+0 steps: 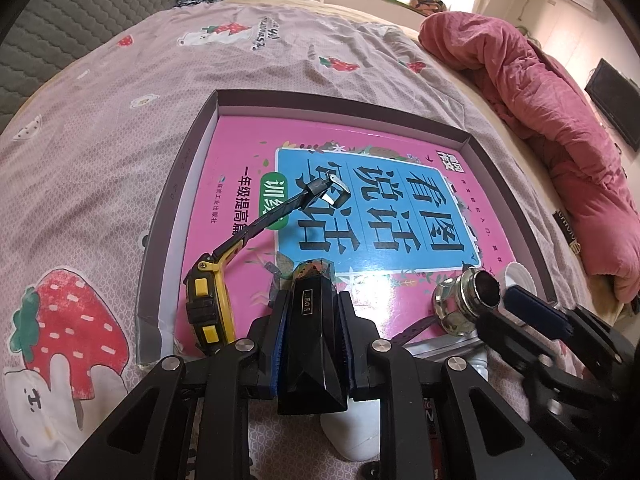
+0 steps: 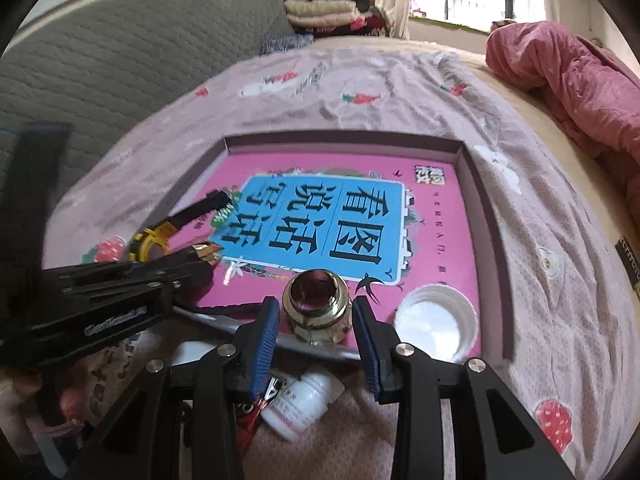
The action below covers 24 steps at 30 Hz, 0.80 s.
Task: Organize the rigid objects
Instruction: 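Open the left gripper to stand the black box in the tray while the right gripper releases the brass nut, then withdraw both grippers from the tray toward the items beside it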
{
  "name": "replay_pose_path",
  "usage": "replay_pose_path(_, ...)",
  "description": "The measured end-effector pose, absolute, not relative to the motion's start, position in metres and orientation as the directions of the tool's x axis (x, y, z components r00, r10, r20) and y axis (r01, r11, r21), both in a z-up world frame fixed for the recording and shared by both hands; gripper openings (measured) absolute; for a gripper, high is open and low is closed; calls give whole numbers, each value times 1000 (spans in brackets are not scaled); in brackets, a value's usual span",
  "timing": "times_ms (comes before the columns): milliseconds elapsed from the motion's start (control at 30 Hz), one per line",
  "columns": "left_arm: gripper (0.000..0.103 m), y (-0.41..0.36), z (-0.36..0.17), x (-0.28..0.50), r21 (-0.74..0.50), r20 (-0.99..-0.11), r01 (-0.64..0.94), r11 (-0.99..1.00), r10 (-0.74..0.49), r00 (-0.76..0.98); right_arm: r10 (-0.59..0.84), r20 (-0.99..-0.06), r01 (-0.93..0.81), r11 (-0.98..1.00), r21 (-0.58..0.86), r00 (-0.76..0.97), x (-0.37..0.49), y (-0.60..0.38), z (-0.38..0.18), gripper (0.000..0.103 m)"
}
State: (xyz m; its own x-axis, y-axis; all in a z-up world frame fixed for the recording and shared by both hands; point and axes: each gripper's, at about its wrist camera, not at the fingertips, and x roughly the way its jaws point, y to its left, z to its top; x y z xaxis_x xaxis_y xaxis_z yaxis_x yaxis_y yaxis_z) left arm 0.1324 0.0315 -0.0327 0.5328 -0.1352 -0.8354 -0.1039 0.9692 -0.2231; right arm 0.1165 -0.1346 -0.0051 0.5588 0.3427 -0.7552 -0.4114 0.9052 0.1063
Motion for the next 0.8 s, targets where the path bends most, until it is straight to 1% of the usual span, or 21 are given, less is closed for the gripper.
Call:
replay_pose_path(200, 23, 31, -32, 133, -220, -837, -109, 969, -130, 532, 343, -738, -403, 909, 105, 581, 110, -142, 3, 38)
replay_pose_path(333, 28, 34, -31, 132, -229, -835, -113, 967, -136, 534, 344, -736, -398, 911, 111, 583, 110, -144, 4, 38)
replay_pose_path(433, 30, 34, -30, 132, -226, -835, -112, 968, -133, 534, 346, -735, -397, 911, 113, 584, 109, -144, 4, 38)
replay_pose_path(567, 36, 33, -28, 130, -227, -833, -106, 968, -136, 536, 344, -733, -397, 911, 110, 586, 107, -145, 5, 38)
replay_pose_path(800, 36, 33, -27, 129, -228, -833, -108, 968, -136, 537, 344, -730, -395, 912, 110, 590, 106, -146, 7, 38)
